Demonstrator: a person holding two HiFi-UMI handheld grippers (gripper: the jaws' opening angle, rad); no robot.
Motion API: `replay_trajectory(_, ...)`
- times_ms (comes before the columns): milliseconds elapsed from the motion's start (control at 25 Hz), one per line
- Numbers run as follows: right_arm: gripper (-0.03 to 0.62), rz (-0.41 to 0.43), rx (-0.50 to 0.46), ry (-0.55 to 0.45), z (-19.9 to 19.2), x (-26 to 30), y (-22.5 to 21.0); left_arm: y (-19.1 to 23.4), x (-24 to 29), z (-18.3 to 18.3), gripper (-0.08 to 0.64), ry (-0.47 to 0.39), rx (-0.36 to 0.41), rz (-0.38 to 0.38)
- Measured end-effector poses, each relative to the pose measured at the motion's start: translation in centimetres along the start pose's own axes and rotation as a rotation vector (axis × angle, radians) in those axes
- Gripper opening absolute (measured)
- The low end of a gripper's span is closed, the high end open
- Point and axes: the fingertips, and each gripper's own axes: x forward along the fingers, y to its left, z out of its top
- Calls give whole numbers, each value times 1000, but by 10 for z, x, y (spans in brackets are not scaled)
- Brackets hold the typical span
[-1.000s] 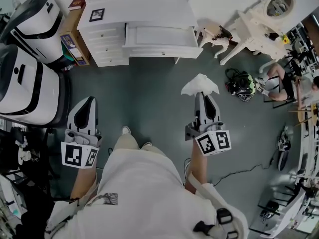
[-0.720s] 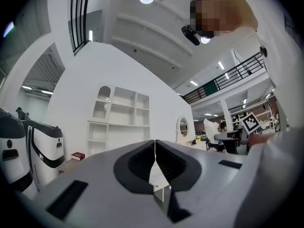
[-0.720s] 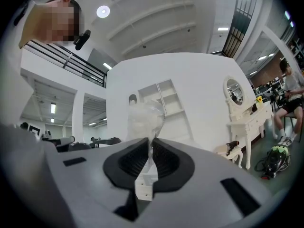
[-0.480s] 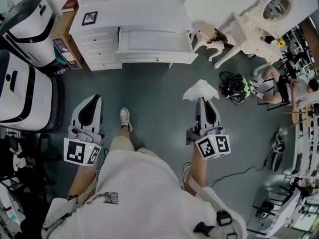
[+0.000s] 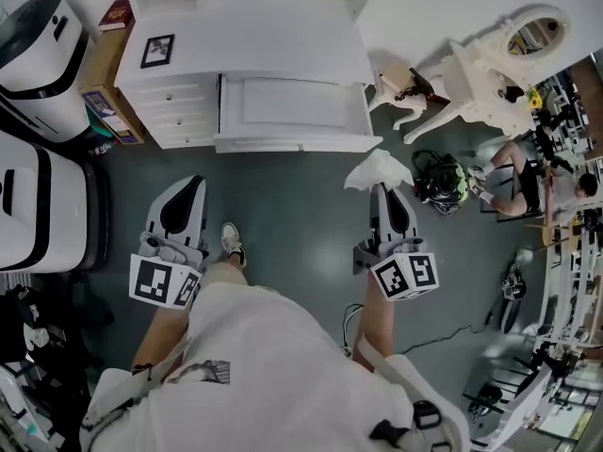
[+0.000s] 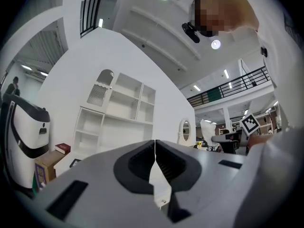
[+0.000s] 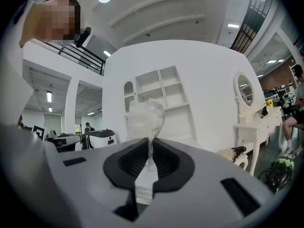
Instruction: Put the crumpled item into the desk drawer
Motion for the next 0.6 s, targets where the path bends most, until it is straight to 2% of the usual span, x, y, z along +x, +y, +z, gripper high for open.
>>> replay_trajectory(280,37,-11,10,16,18,121,-1,88,92,3,18,8,-20,-51)
replay_trajectory(440,37,-47,25,27,12,160,-5,124,130,-9,18,33,-38,-81)
replay_trajectory(600,37,-90,40,38,3,177,-11,140,151,-21,18,63,-49,-121)
